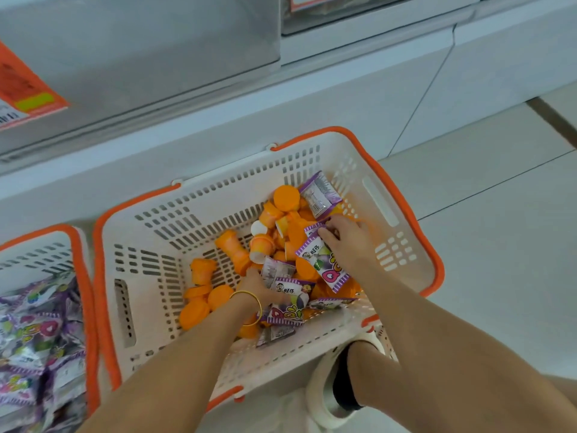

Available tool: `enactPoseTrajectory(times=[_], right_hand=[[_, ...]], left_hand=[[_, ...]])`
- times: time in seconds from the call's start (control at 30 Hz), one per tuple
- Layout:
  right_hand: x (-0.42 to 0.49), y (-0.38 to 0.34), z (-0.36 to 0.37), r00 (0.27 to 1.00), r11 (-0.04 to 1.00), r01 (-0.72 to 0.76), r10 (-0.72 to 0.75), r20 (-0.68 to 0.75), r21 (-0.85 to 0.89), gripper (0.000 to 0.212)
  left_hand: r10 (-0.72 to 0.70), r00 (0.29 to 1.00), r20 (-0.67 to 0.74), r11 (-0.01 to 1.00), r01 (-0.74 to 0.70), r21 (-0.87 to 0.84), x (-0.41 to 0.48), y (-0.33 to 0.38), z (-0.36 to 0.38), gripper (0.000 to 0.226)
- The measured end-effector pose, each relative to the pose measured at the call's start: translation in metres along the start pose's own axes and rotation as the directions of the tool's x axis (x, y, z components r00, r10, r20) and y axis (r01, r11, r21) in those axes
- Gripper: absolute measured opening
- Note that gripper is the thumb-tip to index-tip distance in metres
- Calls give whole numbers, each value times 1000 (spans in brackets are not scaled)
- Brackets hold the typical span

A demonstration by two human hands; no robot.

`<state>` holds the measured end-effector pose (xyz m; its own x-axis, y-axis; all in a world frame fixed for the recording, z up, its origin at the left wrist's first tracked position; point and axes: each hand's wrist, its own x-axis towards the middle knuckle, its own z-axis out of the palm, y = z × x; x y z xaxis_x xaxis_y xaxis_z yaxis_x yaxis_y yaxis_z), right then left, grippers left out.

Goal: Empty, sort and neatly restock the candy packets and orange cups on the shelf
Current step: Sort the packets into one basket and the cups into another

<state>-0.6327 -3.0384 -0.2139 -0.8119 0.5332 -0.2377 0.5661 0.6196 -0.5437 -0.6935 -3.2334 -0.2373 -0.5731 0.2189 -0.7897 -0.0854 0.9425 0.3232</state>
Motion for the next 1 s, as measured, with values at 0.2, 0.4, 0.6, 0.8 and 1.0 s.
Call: enactPoseTrajectory(times=[0.2, 0.4, 0.6, 0.8, 1.0], right_hand=[[-1, -11, -2, 997, 983, 9, -23, 75, 184, 19], [-22, -12, -6, 997, 989, 67, -60, -54, 135, 25], [-41, -8, -8, 973, 980, 185, -173, 152, -70, 19], [-46, -9, -13, 895, 962, 254, -196, 401, -98, 22], [-49, -4, -11, 799, 917, 277, -53, 599, -287, 35]], left_hand=[[54, 998, -13, 996, -54, -67, -8, -3, 6, 93], [292, 952, -96, 956, -294, -5, -24, -16, -2, 92], [553, 832, -28, 718, -460, 522, -43, -33, -13, 66], [549, 814, 191, 516, -510, 688, -42, -46, -8, 30], [449, 859, 246, 617, -497, 610, -38, -48, 1, 39]])
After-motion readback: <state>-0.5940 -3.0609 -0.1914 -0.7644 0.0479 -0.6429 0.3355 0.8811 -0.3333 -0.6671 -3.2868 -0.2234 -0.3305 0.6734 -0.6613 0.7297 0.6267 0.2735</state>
